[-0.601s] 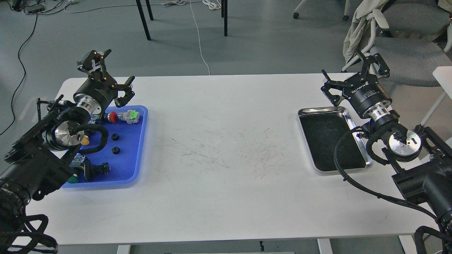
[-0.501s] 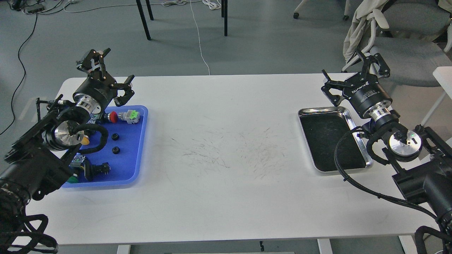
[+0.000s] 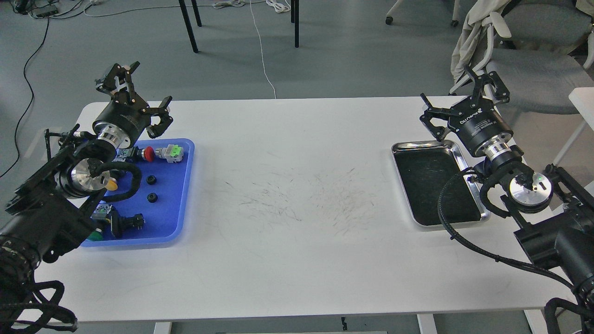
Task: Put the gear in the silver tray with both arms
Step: 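Raise the left gripper and move it over the blue tray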
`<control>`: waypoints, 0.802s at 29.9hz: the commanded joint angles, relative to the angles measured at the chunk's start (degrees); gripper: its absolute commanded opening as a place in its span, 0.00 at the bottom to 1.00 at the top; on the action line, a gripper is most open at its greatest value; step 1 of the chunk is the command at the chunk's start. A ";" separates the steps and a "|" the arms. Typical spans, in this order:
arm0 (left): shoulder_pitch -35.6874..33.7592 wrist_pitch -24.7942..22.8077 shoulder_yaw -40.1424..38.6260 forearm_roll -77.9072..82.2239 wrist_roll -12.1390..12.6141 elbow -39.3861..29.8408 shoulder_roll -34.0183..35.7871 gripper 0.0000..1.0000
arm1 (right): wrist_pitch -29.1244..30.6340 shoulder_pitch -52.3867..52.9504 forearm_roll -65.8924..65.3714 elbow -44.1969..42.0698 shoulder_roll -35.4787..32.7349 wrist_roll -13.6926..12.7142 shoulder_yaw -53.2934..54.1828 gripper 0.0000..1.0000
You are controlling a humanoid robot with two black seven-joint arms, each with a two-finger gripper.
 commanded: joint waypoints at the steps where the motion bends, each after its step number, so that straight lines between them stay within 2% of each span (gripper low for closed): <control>1: -0.21 -0.05 -0.50 -1.83 0.31 0.15 0.23 0.99 | 0.01 0.14 -0.06 -0.09 0.07 -0.01 -0.08 0.99; 4: 0.13 0.83 0.47 -1.67 0.92 0.15 0.49 0.99 | 0.01 0.05 -0.06 -0.09 0.07 -0.01 -0.17 0.99; 15: 1.54 -0.22 3.98 -0.70 0.05 -0.64 4.09 0.98 | -0.08 0.05 -0.14 -0.27 -0.02 -0.01 -1.48 0.99; 20: 1.63 -3.03 4.16 -0.35 -0.04 -0.91 7.08 0.98 | -0.08 0.14 -0.14 -0.09 -0.02 -0.01 -1.58 0.99; 24: 1.11 -5.58 5.04 6.23 -0.04 -0.91 9.53 0.98 | -0.17 0.66 -0.06 0.09 -0.02 -0.01 -1.66 0.99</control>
